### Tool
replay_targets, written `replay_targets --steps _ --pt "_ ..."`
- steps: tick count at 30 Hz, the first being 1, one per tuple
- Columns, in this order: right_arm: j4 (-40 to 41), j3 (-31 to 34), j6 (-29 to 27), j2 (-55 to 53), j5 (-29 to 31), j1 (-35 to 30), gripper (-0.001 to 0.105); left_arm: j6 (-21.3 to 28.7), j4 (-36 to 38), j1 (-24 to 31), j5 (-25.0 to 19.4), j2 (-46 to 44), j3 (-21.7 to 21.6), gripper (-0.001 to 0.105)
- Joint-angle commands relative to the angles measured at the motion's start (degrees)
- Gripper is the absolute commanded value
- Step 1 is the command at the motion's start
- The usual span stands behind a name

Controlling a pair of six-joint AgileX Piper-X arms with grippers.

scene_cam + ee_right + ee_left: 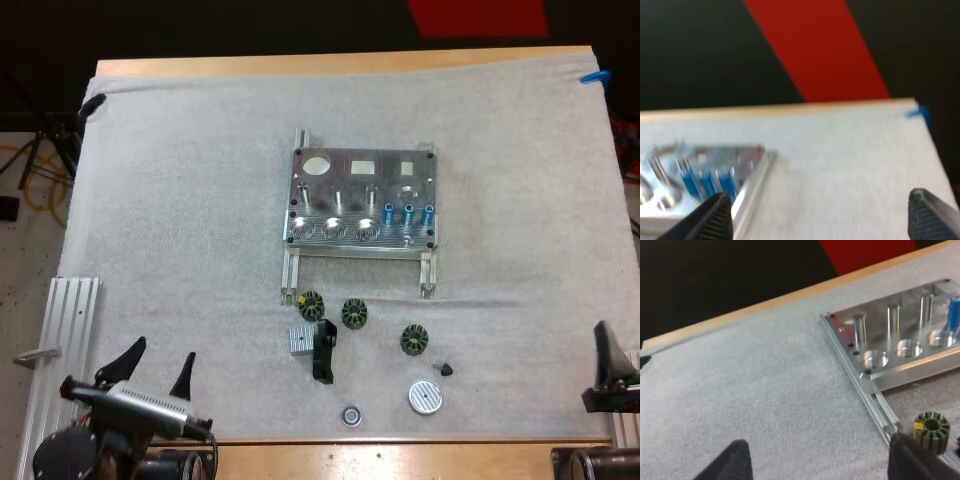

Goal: Load cells from left to right

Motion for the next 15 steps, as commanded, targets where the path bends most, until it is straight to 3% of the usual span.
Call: replay_targets --steps 1,7,15 --pt "0.9 0.9 -0.1 -1.5 -0.1 -0.1 0.07 -0.7 -1.5 0.2 -0.6 -8.0 1.0 0.058" --pt "1.6 4.5 -0.1 -1.5 -0.1 -0.1 0.07 -0.7 -2.1 0.2 -0.5 -8.0 4.7 0.058" --pt "1.3 7.7 -0.1 -1.5 -0.1 -0.1 0.07 -0.7 -2.2 0.2 -0.5 -8.0 4.7 0.058"
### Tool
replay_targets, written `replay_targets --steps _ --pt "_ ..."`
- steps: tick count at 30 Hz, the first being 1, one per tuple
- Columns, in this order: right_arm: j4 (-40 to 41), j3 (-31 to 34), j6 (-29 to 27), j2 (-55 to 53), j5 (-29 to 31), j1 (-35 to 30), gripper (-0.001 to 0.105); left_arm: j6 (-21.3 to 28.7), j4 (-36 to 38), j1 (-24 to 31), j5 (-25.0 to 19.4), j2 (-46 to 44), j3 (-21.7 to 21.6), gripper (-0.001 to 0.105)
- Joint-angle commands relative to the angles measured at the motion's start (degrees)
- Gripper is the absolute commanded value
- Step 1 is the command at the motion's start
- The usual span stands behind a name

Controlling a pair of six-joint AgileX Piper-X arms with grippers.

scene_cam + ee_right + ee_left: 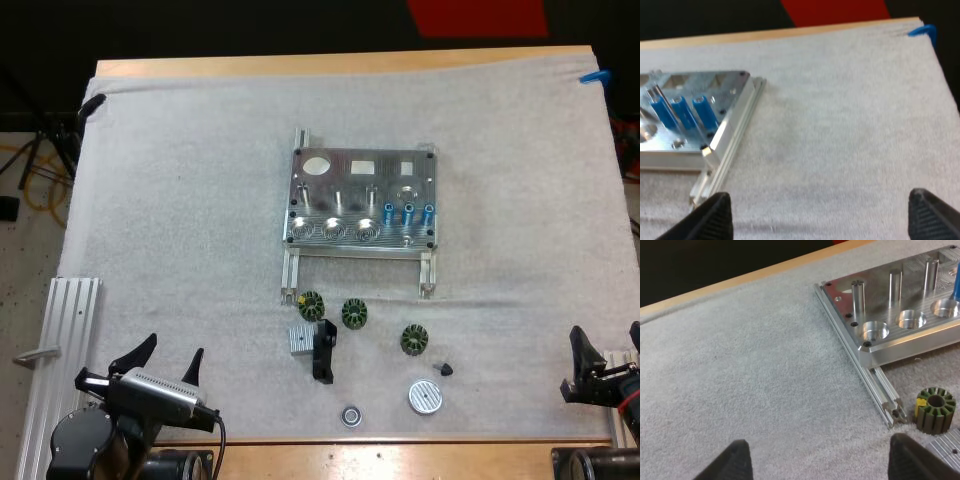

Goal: Load cells from left to right

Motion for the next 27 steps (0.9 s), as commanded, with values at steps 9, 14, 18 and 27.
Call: replay_targets --steps 9,14,18,27 --pt "-0.7 -0.2 0.7 -1.5 -0.1 -0.1 0.07 -0.7 -1.1 0.2 -0.5 -8.0 -0.1 0.058" --pt "-0.7 -0.2 0.7 -1.5 -0.1 -0.1 0.07 -0.7 -1.1 0.1 -0.5 -8.0 -0.1 0.058" --pt "-0.7 -0.2 0.7 -1.5 -0.1 -0.1 0.07 -0.7 -1.1 -1.8 -0.6 -8.0 -0.1 0.058" --pt "-0.7 -0.2 0.7 -1.5 -0.1 -0.1 0.07 -0.7 -1.1 -3.5 -0.6 -8.0 -0.1 0.058"
